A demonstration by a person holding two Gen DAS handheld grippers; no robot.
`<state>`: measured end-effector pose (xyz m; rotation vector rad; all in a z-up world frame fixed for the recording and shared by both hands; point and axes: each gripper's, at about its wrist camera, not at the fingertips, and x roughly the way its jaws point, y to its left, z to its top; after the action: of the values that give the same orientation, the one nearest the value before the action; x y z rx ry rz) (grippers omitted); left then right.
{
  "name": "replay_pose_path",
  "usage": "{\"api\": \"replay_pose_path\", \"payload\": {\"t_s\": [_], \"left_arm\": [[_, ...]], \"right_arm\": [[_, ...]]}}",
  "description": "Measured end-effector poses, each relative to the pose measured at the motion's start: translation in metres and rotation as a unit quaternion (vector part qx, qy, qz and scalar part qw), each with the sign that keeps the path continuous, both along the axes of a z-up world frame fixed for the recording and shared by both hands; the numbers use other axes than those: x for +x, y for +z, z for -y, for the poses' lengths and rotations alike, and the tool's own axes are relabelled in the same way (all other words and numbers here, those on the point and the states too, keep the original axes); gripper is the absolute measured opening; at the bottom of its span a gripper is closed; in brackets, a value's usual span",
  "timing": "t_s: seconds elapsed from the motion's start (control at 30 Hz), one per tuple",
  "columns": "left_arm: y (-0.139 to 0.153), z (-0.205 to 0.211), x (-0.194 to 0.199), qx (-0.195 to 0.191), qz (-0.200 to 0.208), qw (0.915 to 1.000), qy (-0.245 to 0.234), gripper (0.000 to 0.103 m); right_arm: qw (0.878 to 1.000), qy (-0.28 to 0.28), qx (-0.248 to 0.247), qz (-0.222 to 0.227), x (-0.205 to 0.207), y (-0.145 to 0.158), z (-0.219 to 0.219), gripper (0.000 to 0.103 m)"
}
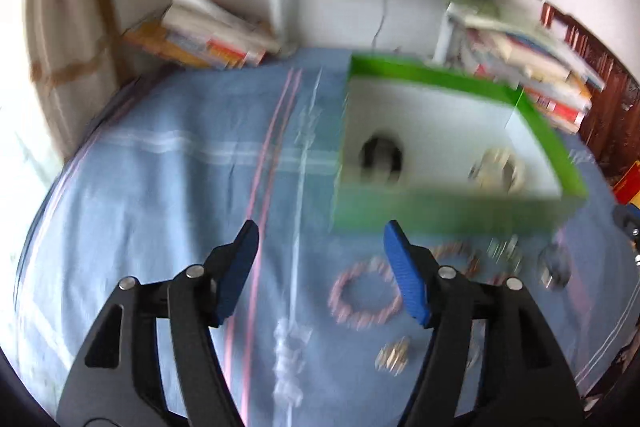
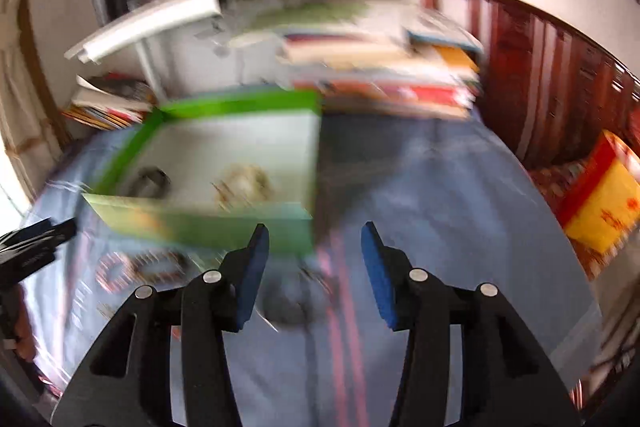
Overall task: Organize jewelry
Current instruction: 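Withdraw both open tools from the box back toward the remaining jewelry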
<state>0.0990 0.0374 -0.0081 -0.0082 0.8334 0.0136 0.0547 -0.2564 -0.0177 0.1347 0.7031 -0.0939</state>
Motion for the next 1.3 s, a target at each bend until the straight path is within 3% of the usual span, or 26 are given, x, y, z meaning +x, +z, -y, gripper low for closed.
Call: {"api": "replay_pose_path", "payload": {"t_s": [0.13, 0.47, 0.77, 0.93, 1.3], "left_arm": [[-0.025, 0.0, -0.021, 0.01, -0.034, 0.9993, -0.012, 0.065], [-0.033, 0.016, -0.04, 0.027, -0.033, 0.9982, -0.043, 0.071], [-0.038, 0.017, -0.042, 0.025, -0.04, 0.9978, -0.047, 0.076], [-0.039, 0.02, -0.043, 0.025, -0.04, 0.9976, -0.05, 0.076], [-0.04, 0.022, -0.044, 0.023, -0.042, 0.9975, -0.051, 0.078]], "right_arm": [[0.999, -0.01, 0.016, -0.045, 0.001, -0.027, 0.015, 0.048], [0.995, 0.013, -0.017, -0.097, 0.023, -0.059, -0.014, 0.048], [0.994, 0.048, -0.016, -0.102, 0.006, -0.057, -0.029, 0.048], [0.996, 0.063, -0.001, -0.067, -0.004, -0.042, -0.035, 0.048], [0.987, 0.144, -0.015, -0.063, 0.048, -0.038, -0.1, 0.048]]}}
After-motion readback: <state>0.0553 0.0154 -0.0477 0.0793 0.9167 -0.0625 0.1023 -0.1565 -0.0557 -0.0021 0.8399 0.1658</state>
